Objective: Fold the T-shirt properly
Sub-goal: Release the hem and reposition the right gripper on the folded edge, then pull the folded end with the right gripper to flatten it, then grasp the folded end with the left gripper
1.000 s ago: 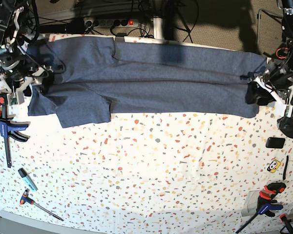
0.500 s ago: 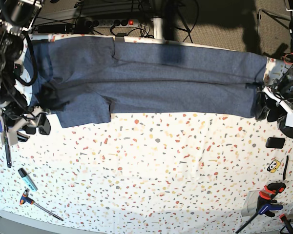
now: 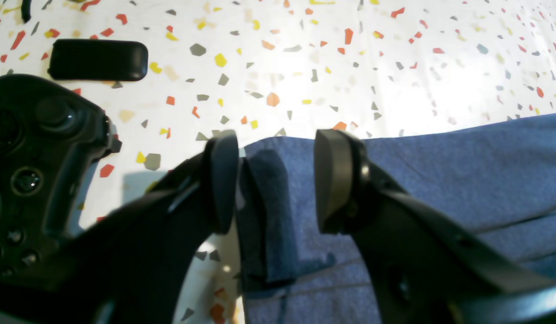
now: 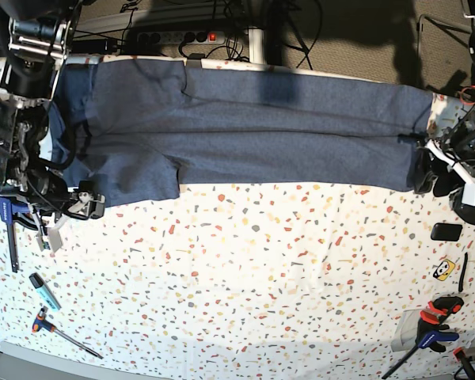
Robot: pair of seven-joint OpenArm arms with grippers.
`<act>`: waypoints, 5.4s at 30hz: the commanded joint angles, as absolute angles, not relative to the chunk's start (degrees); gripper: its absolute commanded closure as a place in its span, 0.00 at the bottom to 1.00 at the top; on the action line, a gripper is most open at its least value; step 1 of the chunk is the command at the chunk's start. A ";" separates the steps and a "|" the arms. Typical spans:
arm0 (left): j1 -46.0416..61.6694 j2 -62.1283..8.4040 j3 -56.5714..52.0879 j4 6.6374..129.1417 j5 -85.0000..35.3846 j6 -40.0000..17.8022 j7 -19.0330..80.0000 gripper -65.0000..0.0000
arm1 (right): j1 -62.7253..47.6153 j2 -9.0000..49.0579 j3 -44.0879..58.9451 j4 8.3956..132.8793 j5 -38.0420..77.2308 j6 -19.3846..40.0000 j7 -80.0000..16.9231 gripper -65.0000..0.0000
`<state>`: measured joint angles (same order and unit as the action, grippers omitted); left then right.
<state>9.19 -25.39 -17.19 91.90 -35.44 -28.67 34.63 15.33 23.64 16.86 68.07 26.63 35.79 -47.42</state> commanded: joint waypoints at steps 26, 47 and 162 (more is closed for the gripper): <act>8.75 -26.37 -17.58 92.82 -35.79 -28.91 33.41 0.59 | 17.61 24.97 10.50 64.31 23.97 36.18 -44.42 1.00; 8.73 -26.35 -17.58 92.82 -34.52 -28.88 33.36 0.59 | -5.26 25.19 10.46 102.63 26.11 39.07 -43.33 1.00; 9.50 -26.30 -17.54 71.92 -55.09 -40.00 45.63 0.70 | -24.45 21.45 15.31 112.81 25.98 40.00 -34.26 0.67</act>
